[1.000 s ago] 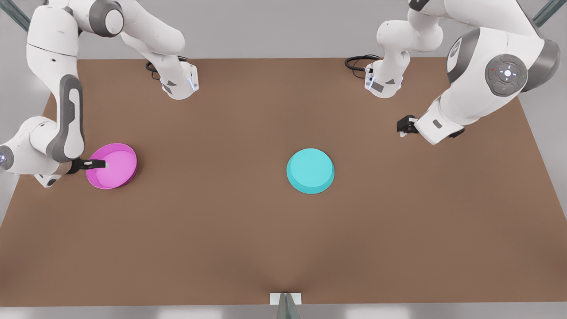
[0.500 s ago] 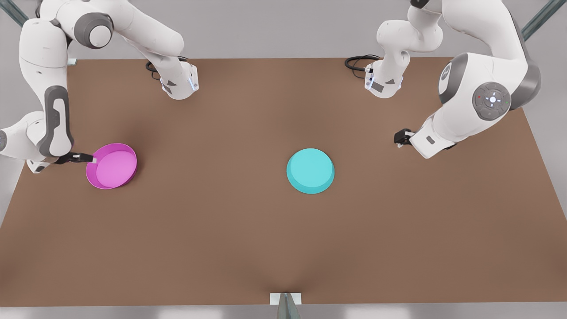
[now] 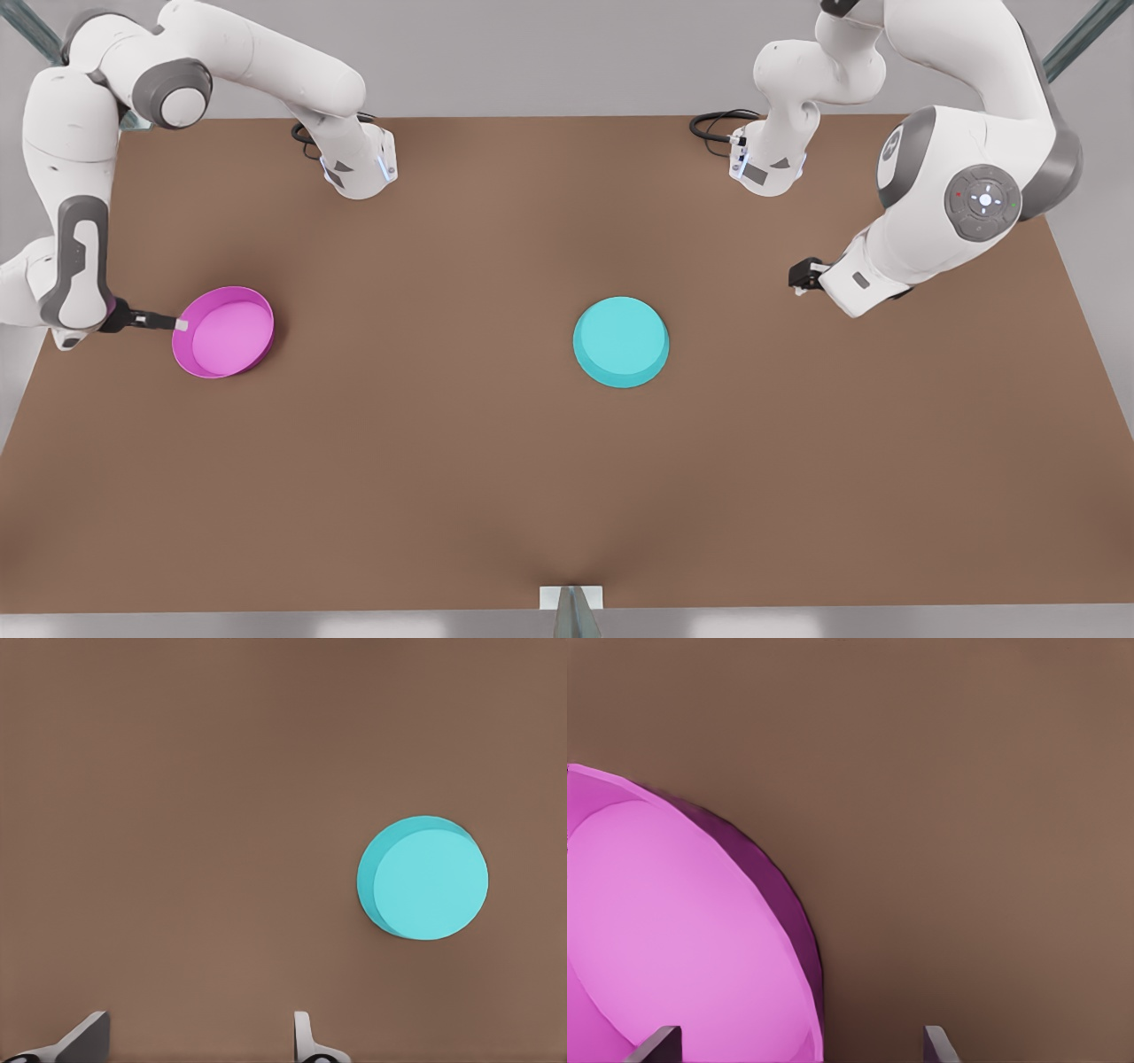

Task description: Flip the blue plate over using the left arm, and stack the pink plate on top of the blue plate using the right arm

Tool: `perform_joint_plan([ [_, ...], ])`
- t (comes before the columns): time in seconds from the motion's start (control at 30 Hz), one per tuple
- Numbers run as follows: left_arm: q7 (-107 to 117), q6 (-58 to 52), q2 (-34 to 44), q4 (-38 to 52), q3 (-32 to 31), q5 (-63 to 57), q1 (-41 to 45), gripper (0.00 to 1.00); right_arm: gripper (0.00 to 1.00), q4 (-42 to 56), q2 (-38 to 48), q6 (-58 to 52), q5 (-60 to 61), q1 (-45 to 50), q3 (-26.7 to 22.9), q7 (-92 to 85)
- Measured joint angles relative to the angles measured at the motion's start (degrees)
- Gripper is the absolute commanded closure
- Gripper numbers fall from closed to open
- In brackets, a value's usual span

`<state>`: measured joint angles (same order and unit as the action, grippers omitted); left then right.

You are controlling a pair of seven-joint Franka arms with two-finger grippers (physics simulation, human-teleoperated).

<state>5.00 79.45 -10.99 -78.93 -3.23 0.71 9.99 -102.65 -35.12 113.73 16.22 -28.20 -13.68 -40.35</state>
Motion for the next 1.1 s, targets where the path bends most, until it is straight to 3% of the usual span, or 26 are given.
perform_joint_plan([
  [0.27,0.01,0.09,-0.17,-0.08,0.07,0.00,0.02,0.00,0.00,0.24,-1.49,0.88,-0.14,-0.01,1.71,-0.52],
  [0.37,0.01,0.09,-0.34,-0.05,0.07,0.00,0.03,0.00,0.27,0.61,-1.98,0.88,-0.14,-0.10,1.99,-0.61],
  [0.4,0.01,0.09,-0.21,-0.09,0.07,-0.01,0.04,0.00,0.29,0.61,-1.97,0.88,-0.14,-0.10,1.99,-0.61],
  [0.63,-0.05,-0.09,-0.35,-0.09,0.07,-0.22,0.03,0.00,0.29,0.61,-1.97,0.88,-0.22,-0.10,2.08,-0.41],
  [0.67,0.00,-0.22,-0.18,-0.09,0.07,-0.25,0.03,0.00,0.35,0.61,-1.97,0.83,-0.27,-0.18,2.08,-0.68],
  [0.73,0.01,-0.35,-0.18,-0.09,0.07,-0.29,0.03,0.00,0.37,0.61,-1.89,0.79,-0.31,-0.18,2.08,-0.87],
  [1.1,0.01,-0.35,-0.61,-0.09,0.07,-0.35,0.05,0.00,0.37,0.61,-2.14,0.88,-1.02,-0.84,2.87,-2.28],
])
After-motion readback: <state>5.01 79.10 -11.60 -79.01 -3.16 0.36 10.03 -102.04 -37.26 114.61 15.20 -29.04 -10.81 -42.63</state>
